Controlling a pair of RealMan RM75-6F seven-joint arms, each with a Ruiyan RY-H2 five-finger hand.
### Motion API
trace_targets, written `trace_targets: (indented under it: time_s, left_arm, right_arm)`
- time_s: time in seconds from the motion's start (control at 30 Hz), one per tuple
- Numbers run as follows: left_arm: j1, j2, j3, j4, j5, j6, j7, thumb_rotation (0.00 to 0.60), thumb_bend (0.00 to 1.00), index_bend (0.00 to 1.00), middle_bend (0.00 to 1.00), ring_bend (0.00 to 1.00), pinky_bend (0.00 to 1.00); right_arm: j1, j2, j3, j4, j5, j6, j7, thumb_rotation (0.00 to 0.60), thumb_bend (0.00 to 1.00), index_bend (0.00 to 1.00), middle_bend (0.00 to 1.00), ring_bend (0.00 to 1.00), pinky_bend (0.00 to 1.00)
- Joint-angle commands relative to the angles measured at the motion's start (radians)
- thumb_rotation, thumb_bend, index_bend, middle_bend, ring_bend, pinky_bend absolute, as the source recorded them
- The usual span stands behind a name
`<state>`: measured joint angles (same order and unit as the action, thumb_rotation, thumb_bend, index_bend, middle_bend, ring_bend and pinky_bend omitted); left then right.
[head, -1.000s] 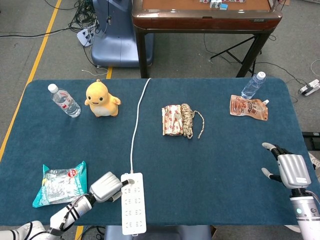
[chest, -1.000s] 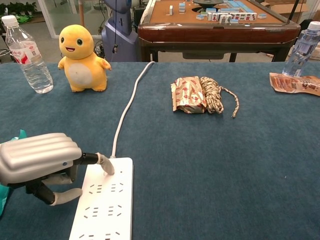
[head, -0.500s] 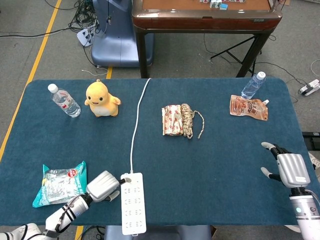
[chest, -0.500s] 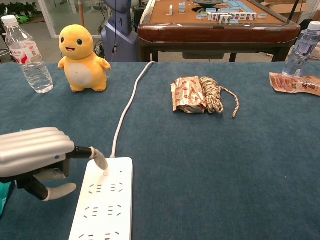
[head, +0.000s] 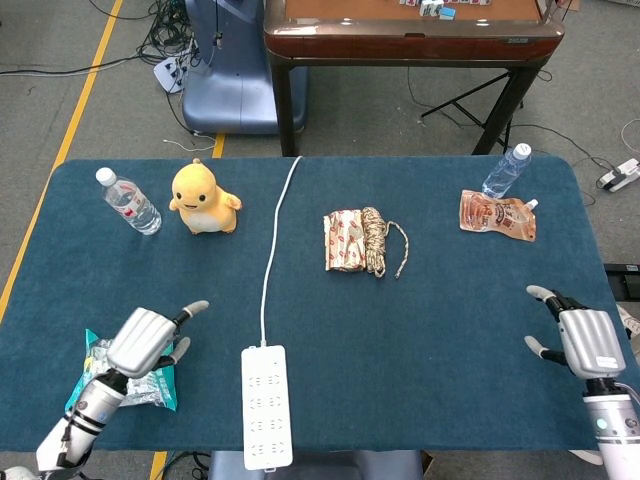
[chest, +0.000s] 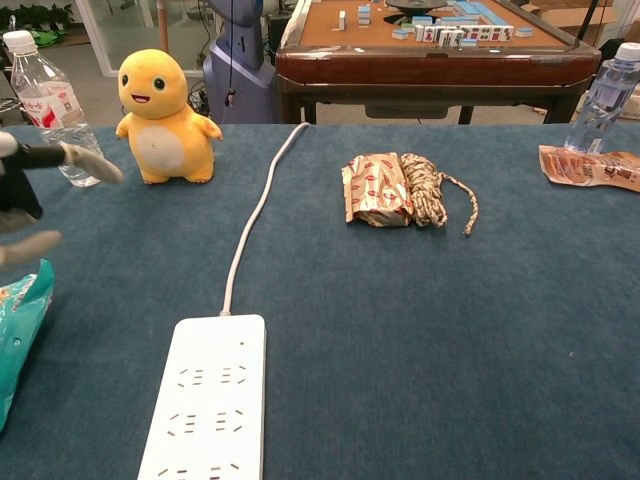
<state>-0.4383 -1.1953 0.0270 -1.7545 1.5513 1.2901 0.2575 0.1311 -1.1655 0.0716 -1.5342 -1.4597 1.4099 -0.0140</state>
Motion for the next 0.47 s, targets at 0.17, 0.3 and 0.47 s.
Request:
trace_targets:
  time_s: [0.17, 0.3, 0.47]
  left_arm:
    - [0.143, 0.069, -0.044, -0.094, -0.173, 0.157, 0.169, 0.600, 0.45, 0.38, 0.60, 0.59, 0.90]
    - [0.191, 0.104, -0.041, -0.137, -0.262, 0.178, 0.204, 0.600, 0.45, 0.45, 0.57, 0.56, 0.88]
    - [0.231, 0.141, -0.044, -0.157, -0.328, 0.193, 0.195, 0.600, 0.45, 0.47, 0.56, 0.57, 0.88]
  right_arm:
    - [-0.008, 0.012, -0.001, -0.015, -0.004, 0.013, 0.003, 0.600, 0.14, 0.25, 0.35, 0.42, 0.61]
    - [-0.014, 0.033, 0.002, -0.048, -0.008, 0.026, -0.009, 0.600, 0.14, 0.25, 0.35, 0.42, 0.61]
    - [-0.014, 0.054, 0.003, -0.079, -0.006, 0.025, -0.026, 0.600, 0.14, 0.26, 0.35, 0.42, 0.61]
